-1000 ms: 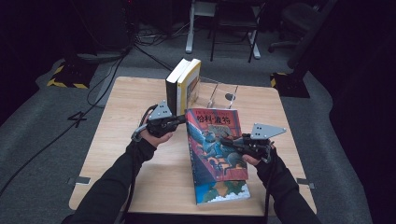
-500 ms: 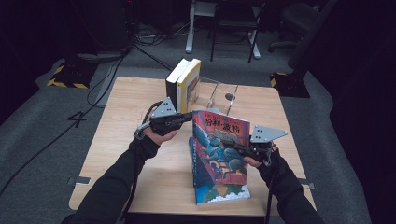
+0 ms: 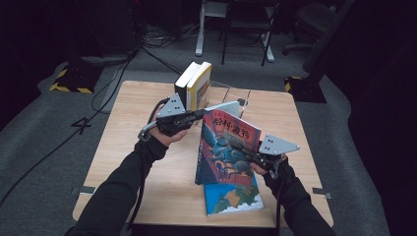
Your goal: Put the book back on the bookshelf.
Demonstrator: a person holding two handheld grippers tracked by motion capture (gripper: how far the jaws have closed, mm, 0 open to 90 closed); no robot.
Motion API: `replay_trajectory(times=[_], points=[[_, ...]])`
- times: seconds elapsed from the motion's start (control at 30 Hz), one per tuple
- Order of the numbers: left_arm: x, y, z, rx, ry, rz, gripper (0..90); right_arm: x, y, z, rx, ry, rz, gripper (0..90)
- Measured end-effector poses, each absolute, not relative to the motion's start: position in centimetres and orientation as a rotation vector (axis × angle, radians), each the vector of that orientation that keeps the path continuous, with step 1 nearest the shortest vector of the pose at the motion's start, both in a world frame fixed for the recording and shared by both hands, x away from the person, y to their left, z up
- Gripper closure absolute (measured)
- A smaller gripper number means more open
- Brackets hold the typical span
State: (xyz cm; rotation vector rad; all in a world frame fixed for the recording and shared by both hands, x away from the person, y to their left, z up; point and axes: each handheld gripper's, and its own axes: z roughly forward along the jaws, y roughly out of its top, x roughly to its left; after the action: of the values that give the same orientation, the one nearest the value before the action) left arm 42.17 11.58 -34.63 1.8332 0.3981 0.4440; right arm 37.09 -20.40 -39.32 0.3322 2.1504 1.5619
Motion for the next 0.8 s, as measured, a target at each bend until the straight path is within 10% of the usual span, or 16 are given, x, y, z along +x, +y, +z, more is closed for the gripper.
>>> replay_trajectory(times=[0.2, 0.53, 0.8], points=[[40.4, 12.4, -35.2, 1.811, 0.384, 0.438, 87.6, 33.9, -20.3, -39.8, 0.266, 2.07, 1.509, 87.7], [35.9, 13.1, -37.4, 1.894, 0.443, 0.425, 46.9, 33.2, -20.8, -40.3, 0.31, 2.043, 1.531, 87.9], [33.6, 10.9, -40.9, 2.035, 0.457, 0.32, 32.6, 33.3, -21.0, -40.4, 0.327, 2.036, 1.53, 87.8]])
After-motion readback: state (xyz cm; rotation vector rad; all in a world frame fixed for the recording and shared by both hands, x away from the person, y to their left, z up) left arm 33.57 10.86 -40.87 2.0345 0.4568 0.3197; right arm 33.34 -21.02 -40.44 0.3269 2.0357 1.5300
